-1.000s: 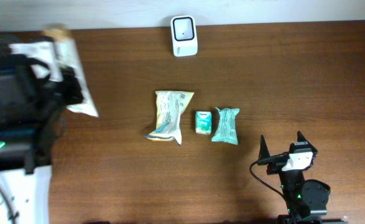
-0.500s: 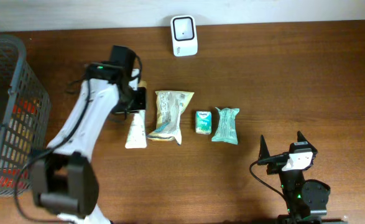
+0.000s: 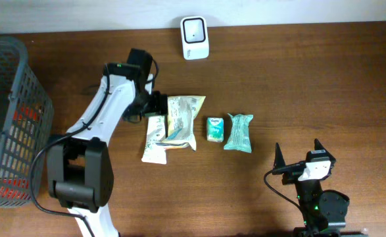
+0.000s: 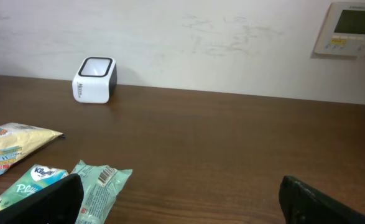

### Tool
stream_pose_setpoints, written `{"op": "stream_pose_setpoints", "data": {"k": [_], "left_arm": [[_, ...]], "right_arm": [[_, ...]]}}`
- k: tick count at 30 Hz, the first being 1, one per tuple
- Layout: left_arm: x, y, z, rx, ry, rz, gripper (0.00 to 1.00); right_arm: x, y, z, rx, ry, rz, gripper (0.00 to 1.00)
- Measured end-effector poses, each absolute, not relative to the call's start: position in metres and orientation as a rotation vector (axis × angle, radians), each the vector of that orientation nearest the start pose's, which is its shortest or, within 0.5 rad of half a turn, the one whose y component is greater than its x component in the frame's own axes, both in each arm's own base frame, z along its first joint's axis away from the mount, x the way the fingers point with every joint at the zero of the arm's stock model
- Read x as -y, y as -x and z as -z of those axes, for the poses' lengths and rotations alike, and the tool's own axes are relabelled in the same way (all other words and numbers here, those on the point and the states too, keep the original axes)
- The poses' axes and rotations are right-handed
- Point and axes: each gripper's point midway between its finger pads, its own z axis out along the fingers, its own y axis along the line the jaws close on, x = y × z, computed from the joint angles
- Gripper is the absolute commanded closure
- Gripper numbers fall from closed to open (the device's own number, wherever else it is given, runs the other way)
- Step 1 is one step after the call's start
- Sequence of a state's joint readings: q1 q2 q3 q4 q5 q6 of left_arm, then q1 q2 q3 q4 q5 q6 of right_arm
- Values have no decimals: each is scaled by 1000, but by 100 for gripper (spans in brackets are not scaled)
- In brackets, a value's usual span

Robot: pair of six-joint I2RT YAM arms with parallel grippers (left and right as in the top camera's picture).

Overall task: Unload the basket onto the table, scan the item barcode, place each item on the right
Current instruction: 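Place the cream package left of the white-yellow bag, then reach into the basket and grasp the orange-red snack package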

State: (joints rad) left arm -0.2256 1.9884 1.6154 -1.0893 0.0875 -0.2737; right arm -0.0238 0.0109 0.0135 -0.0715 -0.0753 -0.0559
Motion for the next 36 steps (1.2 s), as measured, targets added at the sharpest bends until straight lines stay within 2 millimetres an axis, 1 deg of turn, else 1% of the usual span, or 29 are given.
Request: {"op": "stream_pose_setpoints", "data": {"k": [1,2,3,5,6,7,9,10,11,12,13,14,15,16,17,19,20,22,23,24,25,27,29,30,31,32,33,34,36], "left_arm": [[106,-397,-89,-3029,58,179,3],[107,-407,-109,-2994,46,192,1],[106,-418,-133,-2943,33,205,1],[97,-433,-177,-2850,19,216,1],[87,-438,-207,-2791,15,205,1],[72,-443,-241,-2718,26,180,1],[31,-438,-303,-2580,87,84,1],[6,-429,-330,-2522,141,24,1],[-18,-418,-350,-2477,201,-32,1],[-41,-408,-368,-2431,261,-79,1],[-70,-394,-385,-2375,349,-135,1],[-94,-383,-397,-2333,427,-176,1],[-124,-368,-406,-2287,533,-226,1],[-145,-357,-410,-2258,619,-257,0],[-160,-350,-411,-2241,675,-280,1],[-210,-325,-405,-2190,890,-337,1],[-229,-317,-398,-2176,962,-361,1],[-258,-313,-382,-2152,1054,-385,1],[-276,-310,-364,-2158,1101,-402,0],[-288,-309,-349,-2179,1117,-412,1],[-300,-309,-323,-2237,1122,-411,1],[-310,-316,-292,-2296,1050,-385,1],[-312,-309,-236,-2438,989,-332,1],[-311,-306,-222,-2478,972,-321,1],[-314,-305,-201,-2511,924,-316,1],[-311,-301,-176,-2571,872,-304,1],[-308,-299,-157,-2621,798,-298,1],[-306,-298,-148,-2647,766,-293,0],[-304,-299,-124,-2695,634,-296,1]], "right_arm": [[-7,-246,-160,-1637,84,0,1],[-7,-246,-160,-1637,84,0,1],[-7,-246,-160,-1637,84,-1,1],[-7,-246,-160,-1637,84,-1,1],[-7,-246,-160,-1637,84,-1,1],[-7,-246,-160,-1637,84,0,1],[-7,-246,-160,-1637,84,-1,1],[-7,-246,-160,-1637,84,0,1],[-7,-246,-160,-1637,84,0,1],[-7,-246,-160,-1637,84,-1,1],[-7,-246,-160,-1637,84,-1,1],[-7,-246,-160,-1637,84,0,1],[-7,-246,-160,-1637,84,-1,1],[-7,-246,-160,-1637,85,0,1],[-7,-246,-160,-1637,84,-1,1],[-7,-246,-160,-1637,84,0,1],[-7,-246,-160,-1637,84,0,2],[-7,-246,-160,-1637,84,0,1],[-7,-246,-160,-1637,84,-1,1],[-7,-246,-160,-1637,84,0,1],[-7,-246,-160,-1637,84,-1,1],[-7,-246,-160,-1637,84,-1,1],[-7,-246,-160,-1637,84,-1,1],[-7,-246,-160,-1637,84,-1,1],[-7,-246,-160,-1637,84,0,1],[-7,-246,-160,-1637,84,0,1],[-7,-246,-160,-1637,84,0,1],[-7,-246,-160,-1637,85,0,1],[-7,-246,-160,-1637,84,-1,2]]}}
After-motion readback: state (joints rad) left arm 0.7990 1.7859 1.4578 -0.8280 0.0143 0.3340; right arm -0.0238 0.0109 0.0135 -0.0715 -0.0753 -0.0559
